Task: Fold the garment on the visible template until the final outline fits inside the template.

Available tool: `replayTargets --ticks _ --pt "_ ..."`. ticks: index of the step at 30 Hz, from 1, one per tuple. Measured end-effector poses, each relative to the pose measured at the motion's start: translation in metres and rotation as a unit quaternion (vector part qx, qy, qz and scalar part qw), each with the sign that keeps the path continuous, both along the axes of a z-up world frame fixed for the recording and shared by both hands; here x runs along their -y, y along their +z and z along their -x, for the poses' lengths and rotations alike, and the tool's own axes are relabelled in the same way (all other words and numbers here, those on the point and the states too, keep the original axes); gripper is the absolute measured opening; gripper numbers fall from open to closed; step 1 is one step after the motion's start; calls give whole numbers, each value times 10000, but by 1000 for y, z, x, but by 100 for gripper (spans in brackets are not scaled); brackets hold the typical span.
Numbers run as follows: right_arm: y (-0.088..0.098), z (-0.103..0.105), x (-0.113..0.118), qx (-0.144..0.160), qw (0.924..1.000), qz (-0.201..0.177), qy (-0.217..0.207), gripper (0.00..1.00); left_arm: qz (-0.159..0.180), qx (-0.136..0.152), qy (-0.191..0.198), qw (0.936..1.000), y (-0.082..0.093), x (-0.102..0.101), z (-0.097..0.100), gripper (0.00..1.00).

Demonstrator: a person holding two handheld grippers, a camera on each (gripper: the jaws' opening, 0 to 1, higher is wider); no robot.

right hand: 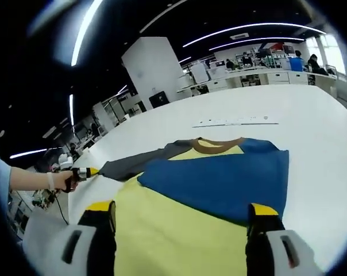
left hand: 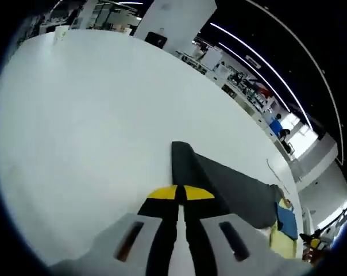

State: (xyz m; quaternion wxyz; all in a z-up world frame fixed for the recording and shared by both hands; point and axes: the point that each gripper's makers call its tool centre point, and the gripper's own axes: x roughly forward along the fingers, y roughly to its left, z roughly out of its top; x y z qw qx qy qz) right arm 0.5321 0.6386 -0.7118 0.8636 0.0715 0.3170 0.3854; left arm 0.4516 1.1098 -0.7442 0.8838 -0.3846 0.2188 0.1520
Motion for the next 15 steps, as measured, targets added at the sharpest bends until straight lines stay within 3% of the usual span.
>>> replayTargets --ticks 3,6,11,15 --pt "-1 1 1 -51 10000 -36 -24 95 140 391 -234 9989 16 12 -8 0" --pt "-1 2 0 -53 10000 -59 -23 95 126 500 -336 9981 25 17 -12 0" --pt "-2 7 -4 -53 10000 -58 46 94 433 719 -437 9955 36 26 -21 0" --pt "3 7 -4 -30 9998 -177 3 95 711 1066 -455 9907 54 34 -29 0"
